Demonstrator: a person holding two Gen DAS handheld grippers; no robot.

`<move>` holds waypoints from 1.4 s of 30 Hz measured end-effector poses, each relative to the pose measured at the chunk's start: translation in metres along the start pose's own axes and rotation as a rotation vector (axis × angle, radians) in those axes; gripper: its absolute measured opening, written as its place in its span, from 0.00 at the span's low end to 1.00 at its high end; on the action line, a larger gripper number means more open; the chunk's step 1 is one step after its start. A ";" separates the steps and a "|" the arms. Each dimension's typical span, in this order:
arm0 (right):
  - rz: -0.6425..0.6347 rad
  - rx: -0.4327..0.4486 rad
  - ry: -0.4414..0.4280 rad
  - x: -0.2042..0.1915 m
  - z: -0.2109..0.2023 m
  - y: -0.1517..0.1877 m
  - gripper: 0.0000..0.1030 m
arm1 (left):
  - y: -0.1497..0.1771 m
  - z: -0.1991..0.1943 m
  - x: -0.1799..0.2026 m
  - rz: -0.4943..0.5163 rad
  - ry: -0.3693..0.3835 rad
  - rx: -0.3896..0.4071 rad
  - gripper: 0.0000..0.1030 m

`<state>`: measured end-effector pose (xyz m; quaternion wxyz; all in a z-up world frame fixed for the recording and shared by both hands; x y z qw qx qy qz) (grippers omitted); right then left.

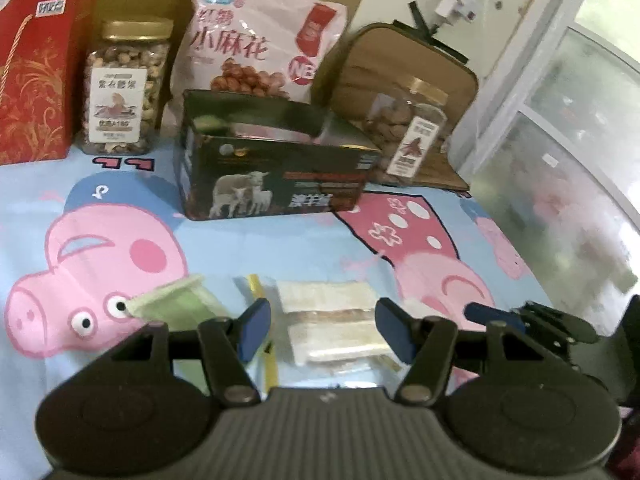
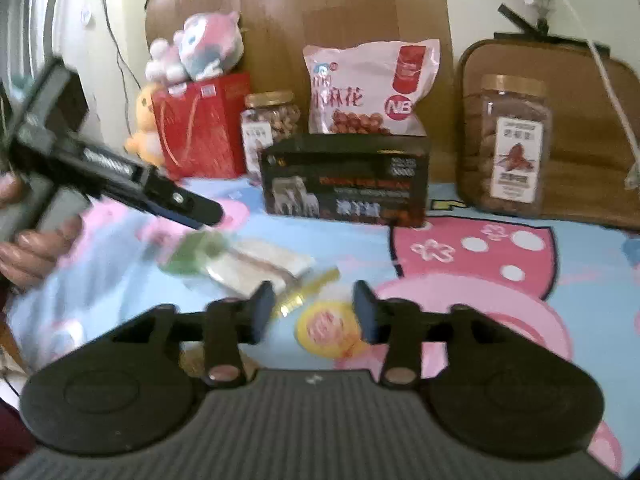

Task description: Organize snacks

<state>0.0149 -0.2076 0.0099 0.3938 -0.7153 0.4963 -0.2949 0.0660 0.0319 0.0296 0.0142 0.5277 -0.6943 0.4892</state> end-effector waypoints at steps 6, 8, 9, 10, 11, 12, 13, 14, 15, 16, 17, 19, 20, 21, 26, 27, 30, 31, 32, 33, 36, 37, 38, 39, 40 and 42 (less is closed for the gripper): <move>-0.025 -0.062 0.073 0.001 0.021 0.014 0.58 | 0.006 0.016 0.021 -0.013 0.061 -0.045 0.58; -0.025 -0.066 0.066 0.000 0.022 0.020 0.58 | 0.006 0.028 0.033 0.007 0.078 -0.069 0.58; -0.024 -0.068 0.065 0.000 0.023 0.021 0.58 | 0.006 0.036 0.040 0.021 0.087 -0.083 0.58; -0.023 -0.063 0.065 -0.001 0.022 0.022 0.58 | 0.006 0.046 0.047 0.041 0.092 -0.099 0.58; -0.022 -0.056 0.067 -0.001 0.022 0.022 0.58 | 0.007 0.054 0.054 0.059 0.092 -0.114 0.58; -0.021 -0.052 0.070 -0.001 0.022 0.022 0.58 | 0.007 0.065 0.061 0.083 0.088 -0.132 0.58; -0.023 -0.048 0.074 -0.001 0.021 0.023 0.58 | 0.008 0.074 0.067 0.107 0.081 -0.147 0.58; -0.025 -0.045 0.082 0.000 0.020 0.023 0.57 | 0.009 0.082 0.071 0.133 0.068 -0.158 0.57; -0.029 -0.043 0.089 0.001 0.020 0.023 0.58 | 0.010 0.089 0.074 0.155 0.048 -0.164 0.57; -0.027 -0.042 0.085 0.002 0.020 0.023 0.58 | 0.012 0.095 0.076 0.182 0.012 -0.168 0.55; -0.022 -0.039 0.082 0.004 0.020 0.023 0.58 | 0.014 0.100 0.077 0.200 -0.015 -0.171 0.54; -0.027 -0.030 0.080 0.004 0.019 0.023 0.58 | 0.019 0.105 0.075 0.202 -0.026 -0.190 0.49; -0.033 -0.027 0.078 0.004 0.020 0.022 0.58 | 0.021 0.107 0.074 0.189 -0.018 -0.202 0.45; -0.037 -0.024 0.071 0.003 0.021 0.022 0.56 | 0.023 0.109 0.072 0.180 -0.012 -0.216 0.37; -0.052 -0.014 0.058 0.001 0.022 0.021 0.46 | 0.020 0.108 0.071 0.171 -0.003 -0.225 0.30; -0.035 -0.008 0.056 0.003 0.021 0.020 0.46 | 0.017 0.106 0.073 0.175 0.006 -0.216 0.30; -0.004 0.043 0.057 0.008 0.013 0.007 0.46 | 0.000 0.093 0.082 0.218 0.018 -0.155 0.30; -0.009 0.066 0.064 0.008 0.012 0.000 0.46 | -0.006 0.090 0.084 0.226 0.018 -0.136 0.30; -0.017 0.090 0.072 0.009 0.012 -0.007 0.46 | -0.013 0.087 0.083 0.230 0.018 -0.117 0.30; -0.024 0.107 0.077 0.009 0.013 -0.014 0.46 | -0.021 0.085 0.081 0.231 0.017 -0.099 0.30; -0.052 0.148 0.087 0.008 0.029 -0.040 0.46 | -0.049 0.080 0.069 0.222 -0.001 -0.044 0.30; -0.056 0.159 0.087 0.007 0.037 -0.050 0.46 | -0.061 0.078 0.062 0.217 -0.012 -0.021 0.30; -0.059 0.170 0.086 0.005 0.045 -0.059 0.46 | -0.069 0.077 0.055 0.207 -0.021 -0.008 0.30; -0.059 0.176 0.081 0.003 0.056 -0.069 0.46 | -0.080 0.077 0.045 0.189 -0.033 0.005 0.30; -0.058 0.177 0.073 0.001 0.066 -0.078 0.46 | -0.089 0.078 0.035 0.171 -0.041 0.014 0.30; -0.050 0.168 0.054 -0.002 0.089 -0.093 0.46 | -0.104 0.080 0.016 0.127 -0.057 0.030 0.35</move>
Point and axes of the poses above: each gripper's, at about its wrist camera, not at the fingertips, and z roughly the way its jaws point, x to its right, y to its underside, the point moved 3 cm from there along z, roughly the way its jaws point, and after that the axes turned 15 degrees about y, right-handed, at the moved point
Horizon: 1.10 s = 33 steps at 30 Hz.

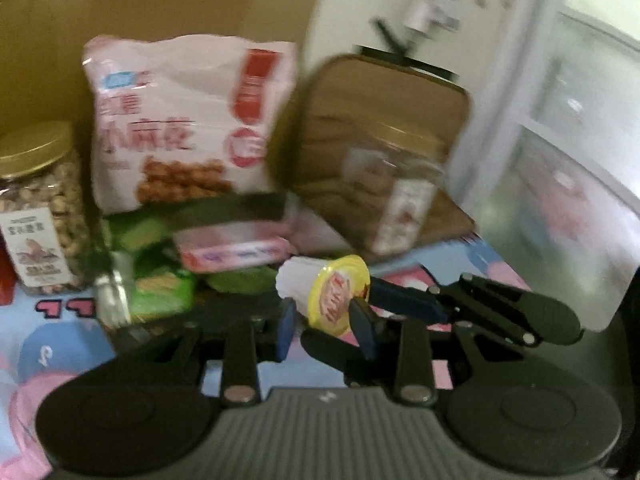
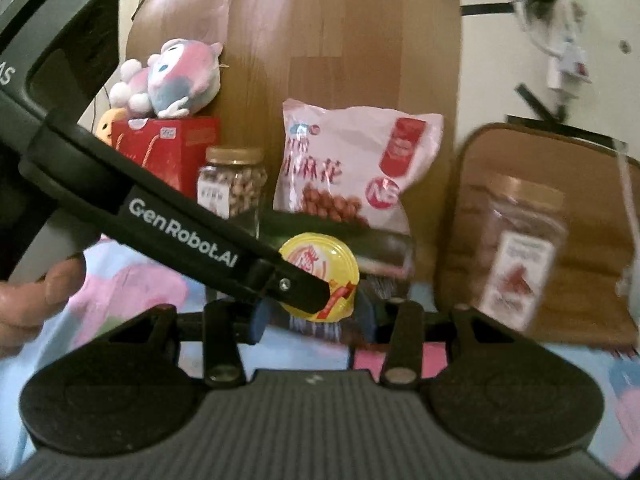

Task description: Organize snacks

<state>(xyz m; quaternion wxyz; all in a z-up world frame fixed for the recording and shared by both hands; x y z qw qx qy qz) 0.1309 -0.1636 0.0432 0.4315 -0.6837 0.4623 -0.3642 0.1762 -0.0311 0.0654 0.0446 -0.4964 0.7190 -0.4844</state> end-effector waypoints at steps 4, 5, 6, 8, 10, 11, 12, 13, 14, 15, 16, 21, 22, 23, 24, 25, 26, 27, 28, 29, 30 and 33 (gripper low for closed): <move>0.011 0.046 0.027 -0.010 0.039 -0.017 0.55 | -0.024 0.001 -0.029 -0.060 0.020 0.080 0.47; 0.005 0.044 0.043 -0.012 0.045 -0.019 0.56 | -0.027 0.001 -0.031 -0.053 -0.006 0.098 0.47; 0.007 0.035 0.047 -0.012 0.050 -0.021 0.56 | -0.030 0.001 -0.033 -0.042 -0.043 0.114 0.47; 0.040 0.024 0.037 -0.008 0.052 -0.023 0.56 | -0.037 0.003 -0.039 -0.034 -0.111 0.133 0.43; 0.070 0.032 0.042 -0.003 0.047 -0.023 0.56 | -0.041 0.005 -0.050 -0.057 -0.155 0.128 0.42; 0.078 0.033 0.049 0.000 0.042 -0.021 0.56 | -0.042 0.006 -0.055 -0.071 -0.170 0.122 0.42; 0.093 0.034 0.051 0.004 0.037 -0.020 0.56 | -0.042 0.006 -0.060 -0.090 -0.183 0.119 0.42; 0.106 0.030 0.050 0.007 0.033 -0.019 0.56 | -0.041 0.006 -0.065 -0.102 -0.192 0.118 0.42; 0.123 0.026 0.047 0.010 0.027 -0.017 0.56 | -0.039 0.002 -0.068 -0.112 -0.205 0.120 0.42; 0.135 0.023 0.042 0.011 0.023 -0.015 0.56 | -0.037 -0.002 -0.070 -0.119 -0.211 0.124 0.42; 0.146 0.021 0.038 0.014 0.015 -0.011 0.56 | -0.034 -0.008 -0.071 -0.130 -0.215 0.127 0.42; 0.198 -0.047 -0.051 0.018 -0.023 0.016 0.56 | 0.006 -0.051 -0.058 -0.136 -0.150 0.122 0.44; 0.210 -0.075 -0.085 0.017 -0.031 0.025 0.56 | 0.018 -0.059 -0.054 -0.134 -0.135 0.116 0.44; 0.216 -0.101 -0.113 0.016 -0.037 0.033 0.57 | 0.031 -0.065 -0.051 -0.141 -0.115 0.100 0.44; 0.223 -0.134 -0.140 0.014 -0.046 0.044 0.59 | 0.041 -0.069 -0.048 -0.151 -0.099 0.084 0.44; 0.228 -0.166 -0.161 0.011 -0.051 0.053 0.59 | 0.053 -0.072 -0.046 -0.167 -0.075 0.063 0.44; 0.233 -0.202 -0.185 0.009 -0.056 0.062 0.59 | 0.063 -0.072 -0.045 -0.182 -0.052 0.040 0.44; 0.235 -0.230 -0.203 0.006 -0.059 0.069 0.59 | 0.073 -0.072 -0.042 -0.196 -0.024 0.012 0.44; 0.232 -0.255 -0.213 0.003 -0.062 0.075 0.59 | 0.080 -0.070 -0.039 -0.199 -0.003 -0.008 0.44; 0.222 -0.272 -0.217 -0.001 -0.065 0.080 0.59 | 0.086 -0.067 -0.036 -0.194 0.011 -0.025 0.44; 0.204 -0.288 -0.216 -0.005 -0.066 0.084 0.60 | 0.090 -0.064 -0.032 -0.185 0.014 -0.040 0.45; 0.172 -0.322 -0.179 -0.013 -0.060 0.083 0.61 | 0.099 -0.048 -0.025 -0.177 0.011 -0.097 0.53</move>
Point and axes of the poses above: each gripper's, at about its wrist camera, not at the fingertips, and z roughly the way its jaws point, x to its right, y to its underside, the point moved 3 cm from there along z, roughly the way its jaws point, and after that the axes turned 15 degrees about y, right-handed, at the moved point
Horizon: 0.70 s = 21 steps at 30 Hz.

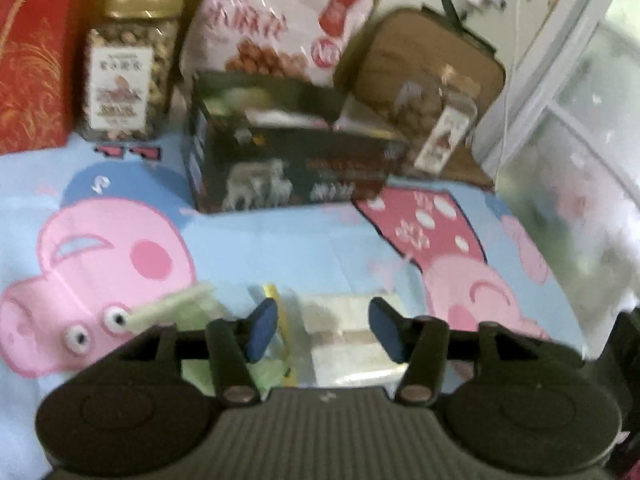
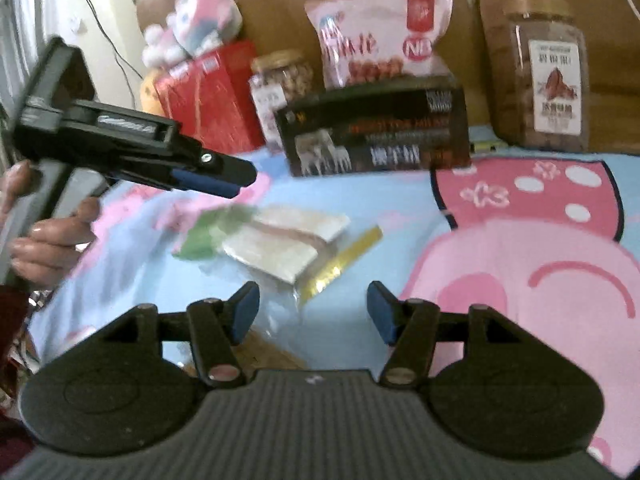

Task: Organize snacks
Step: 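Grasp the white wafer packet with the left tool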

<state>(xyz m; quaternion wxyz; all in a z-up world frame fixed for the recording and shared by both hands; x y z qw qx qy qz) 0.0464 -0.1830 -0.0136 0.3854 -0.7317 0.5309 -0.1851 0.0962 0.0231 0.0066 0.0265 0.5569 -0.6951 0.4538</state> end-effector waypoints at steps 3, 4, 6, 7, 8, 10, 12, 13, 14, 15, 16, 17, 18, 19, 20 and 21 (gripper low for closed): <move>-0.053 -0.007 0.017 -0.010 0.007 -0.006 0.61 | 0.011 0.018 -0.001 -0.024 -0.009 -0.057 0.63; -0.080 -0.007 0.039 -0.013 0.010 -0.006 0.61 | 0.012 0.022 0.000 -0.037 0.011 -0.049 0.66; -0.147 0.008 0.061 -0.023 0.014 -0.006 0.61 | 0.015 0.026 0.007 -0.027 -0.007 -0.045 0.68; -0.166 0.015 0.066 -0.027 0.016 -0.004 0.61 | 0.016 0.028 0.011 -0.023 -0.002 -0.047 0.68; -0.183 0.026 0.073 -0.031 0.017 -0.002 0.61 | 0.017 0.030 0.014 -0.020 0.011 -0.051 0.69; -0.207 0.042 0.098 -0.033 0.019 -0.002 0.59 | 0.018 0.032 0.024 0.009 0.013 -0.050 0.65; -0.204 0.043 0.095 -0.031 0.017 -0.001 0.54 | 0.017 0.030 0.034 0.041 0.001 -0.046 0.62; -0.193 0.040 0.093 -0.030 0.015 -0.002 0.52 | 0.015 0.027 0.039 0.052 0.002 -0.038 0.62; -0.186 0.042 0.098 -0.028 0.012 -0.004 0.51 | 0.013 0.021 0.044 0.062 0.005 -0.023 0.62; -0.185 0.056 0.104 -0.029 0.008 -0.005 0.51 | 0.009 0.017 0.049 0.073 0.010 -0.005 0.62; -0.187 0.084 0.109 -0.029 0.002 -0.008 0.51 | 0.005 0.008 0.056 0.092 0.019 0.023 0.62; -0.190 0.114 0.115 -0.031 -0.005 -0.011 0.51 | 0.002 0.002 0.060 0.112 0.029 0.049 0.62; -0.192 0.151 0.122 -0.032 -0.012 -0.015 0.51 | -0.002 -0.005 0.065 0.129 0.037 0.073 0.62; -0.192 0.187 0.125 -0.032 -0.017 -0.020 0.51 | -0.007 -0.010 0.067 0.140 0.041 0.088 0.62; -0.191 0.212 0.124 -0.032 -0.020 -0.024 0.51 | -0.012 -0.012 0.067 0.146 0.043 0.094 0.62; -0.191 0.222 0.121 -0.032 -0.019 -0.028 0.51 | -0.017 -0.013 0.066 0.146 0.042 0.095 0.62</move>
Point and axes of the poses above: each gripper's, at about its wrist camera, not at the fingertips, and z roughly the way its jaws point, x to its right, y to its underside, the point moved 3 cm from there along z, roughly the way its jaws point, and after that the axes turned 15 degrees about y, right-handed, at the moved point
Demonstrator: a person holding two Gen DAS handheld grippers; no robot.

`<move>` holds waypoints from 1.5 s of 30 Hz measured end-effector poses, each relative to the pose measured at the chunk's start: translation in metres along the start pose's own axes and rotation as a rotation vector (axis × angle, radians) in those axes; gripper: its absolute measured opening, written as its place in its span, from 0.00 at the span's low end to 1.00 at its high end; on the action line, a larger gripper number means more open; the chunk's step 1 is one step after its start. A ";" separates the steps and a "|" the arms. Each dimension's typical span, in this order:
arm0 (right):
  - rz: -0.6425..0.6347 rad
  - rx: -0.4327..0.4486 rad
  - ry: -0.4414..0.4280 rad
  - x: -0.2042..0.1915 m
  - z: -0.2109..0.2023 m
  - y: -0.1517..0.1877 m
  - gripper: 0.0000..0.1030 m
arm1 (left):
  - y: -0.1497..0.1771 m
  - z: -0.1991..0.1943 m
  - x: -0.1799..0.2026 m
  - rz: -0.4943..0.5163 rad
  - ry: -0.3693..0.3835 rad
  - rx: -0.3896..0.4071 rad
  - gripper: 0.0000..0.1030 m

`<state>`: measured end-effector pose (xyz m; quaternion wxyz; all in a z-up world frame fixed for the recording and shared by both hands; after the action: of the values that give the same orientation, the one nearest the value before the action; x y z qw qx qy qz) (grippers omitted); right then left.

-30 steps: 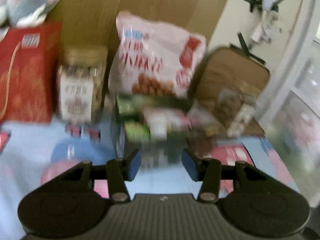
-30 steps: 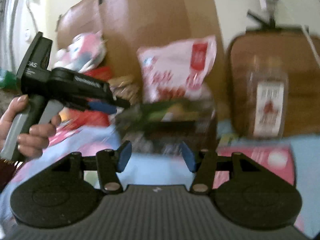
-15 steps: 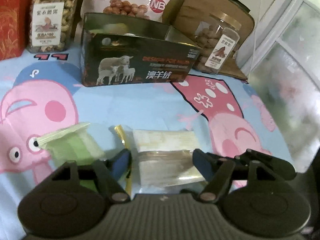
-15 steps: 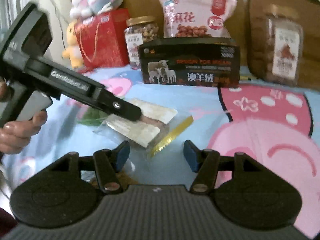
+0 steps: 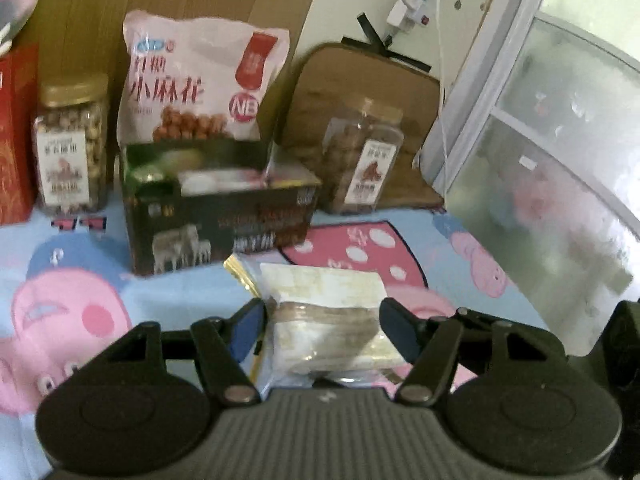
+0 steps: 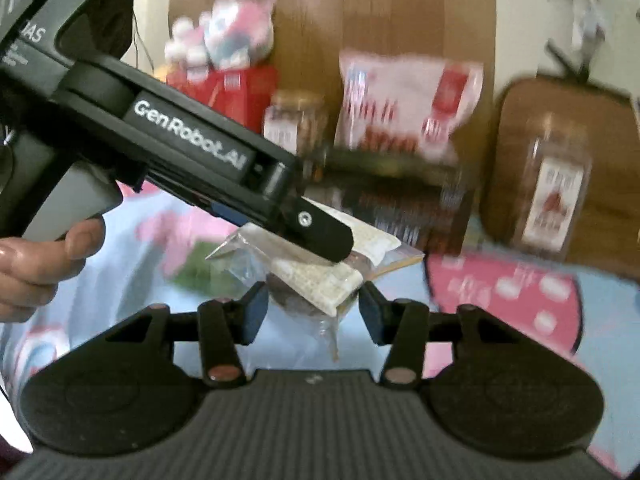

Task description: Organize snacks

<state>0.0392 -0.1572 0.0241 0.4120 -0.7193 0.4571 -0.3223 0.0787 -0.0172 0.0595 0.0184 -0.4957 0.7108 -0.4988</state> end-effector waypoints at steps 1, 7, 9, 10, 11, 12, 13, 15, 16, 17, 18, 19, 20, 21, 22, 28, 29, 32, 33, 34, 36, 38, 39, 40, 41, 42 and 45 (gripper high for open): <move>-0.001 0.007 -0.003 0.001 0.004 -0.004 0.51 | -0.005 0.001 -0.004 -0.006 -0.004 -0.002 0.61; -0.038 0.052 0.007 0.000 0.029 -0.032 0.50 | -0.044 -0.003 -0.026 -0.030 -0.022 0.055 0.60; -0.052 0.077 0.014 -0.001 0.035 -0.045 0.50 | -0.059 -0.003 -0.032 -0.017 -0.035 0.076 0.60; -0.057 0.084 0.015 -0.001 0.041 -0.053 0.50 | -0.069 -0.002 -0.036 -0.013 -0.044 0.086 0.60; -0.063 0.088 0.015 -0.001 0.047 -0.060 0.50 | -0.077 -0.001 -0.041 -0.014 -0.053 0.092 0.60; -0.063 0.087 0.008 0.001 0.056 -0.068 0.50 | -0.085 0.001 -0.047 -0.016 -0.064 0.097 0.60; -0.057 0.082 -0.003 0.003 0.065 -0.075 0.50 | -0.092 0.004 -0.054 -0.016 -0.078 0.101 0.60; -0.036 0.062 -0.024 0.007 0.083 -0.085 0.50 | -0.102 0.010 -0.068 -0.025 -0.098 0.109 0.60; -0.023 0.050 -0.034 0.008 0.093 -0.090 0.50 | -0.107 0.014 -0.077 -0.037 -0.111 0.109 0.60; -0.013 0.035 -0.044 0.009 0.105 -0.094 0.50 | -0.110 0.018 -0.085 -0.047 -0.122 0.109 0.60; -0.004 0.020 -0.050 0.008 0.113 -0.095 0.50 | -0.113 0.023 -0.092 -0.052 -0.136 0.106 0.60; 0.004 0.009 -0.053 0.008 0.121 -0.095 0.50 | -0.115 0.028 -0.099 -0.053 -0.152 0.100 0.59; 0.008 0.003 -0.049 0.008 0.130 -0.095 0.50 | -0.116 0.034 -0.105 -0.055 -0.167 0.092 0.59; 0.012 0.003 -0.036 0.008 0.139 -0.094 0.50 | -0.116 0.039 -0.111 -0.059 -0.182 0.083 0.59; 0.022 0.006 -0.017 0.008 0.145 -0.093 0.51 | -0.116 0.045 -0.116 -0.063 -0.198 0.069 0.59; 0.129 -0.026 0.017 0.020 0.160 -0.085 0.51 | -0.108 0.049 -0.119 -0.064 -0.196 0.069 0.59; 0.138 -0.020 0.019 0.023 0.157 -0.085 0.51 | -0.107 0.043 -0.116 -0.062 -0.185 0.081 0.59; 0.177 -0.007 0.026 0.034 0.138 -0.080 0.51 | -0.099 0.018 -0.102 -0.049 -0.146 0.125 0.59; 0.211 -0.009 0.010 0.039 0.127 -0.078 0.51 | -0.093 0.007 -0.098 -0.049 -0.138 0.140 0.60; 0.241 -0.013 -0.012 0.043 0.119 -0.075 0.51 | -0.084 -0.005 -0.096 -0.056 -0.129 0.158 0.61; 0.307 -0.040 -0.062 0.047 0.100 -0.065 0.51 | -0.066 -0.023 -0.095 -0.079 -0.134 0.170 0.61; 0.353 -0.088 -0.115 0.044 0.090 -0.052 0.51 | -0.043 -0.037 -0.100 -0.116 -0.174 0.161 0.61; 0.376 -0.121 -0.144 0.040 0.083 -0.044 0.51 | -0.031 -0.042 -0.103 -0.136 -0.199 0.149 0.61; 0.402 -0.161 -0.175 0.035 0.078 -0.036 0.51 | -0.017 -0.046 -0.108 -0.158 -0.230 0.131 0.61; 0.426 -0.203 -0.208 0.028 0.074 -0.028 0.52 | -0.008 -0.049 -0.111 -0.175 -0.251 0.118 0.61; 0.434 -0.241 -0.241 0.020 0.070 -0.022 0.52 | 0.002 -0.053 -0.115 -0.196 -0.268 0.108 0.61; 0.312 -0.288 -0.291 -0.022 0.061 -0.015 0.56 | 0.027 -0.065 -0.121 -0.255 -0.273 0.102 0.61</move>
<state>0.0885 -0.1153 0.0076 0.4117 -0.7301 0.5396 -0.0795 0.0879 0.1153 0.0157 0.0764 -0.6433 0.6068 -0.4606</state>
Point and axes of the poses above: each gripper's, at about its wrist camera, not at the fingertips, and z roughly the way its jaws point, x to its right, y to its underside, the point moved 3 cm from there along z, roughly the way its jaws point, and after that the axes turned 15 degrees about y, right-handed, at the moved point
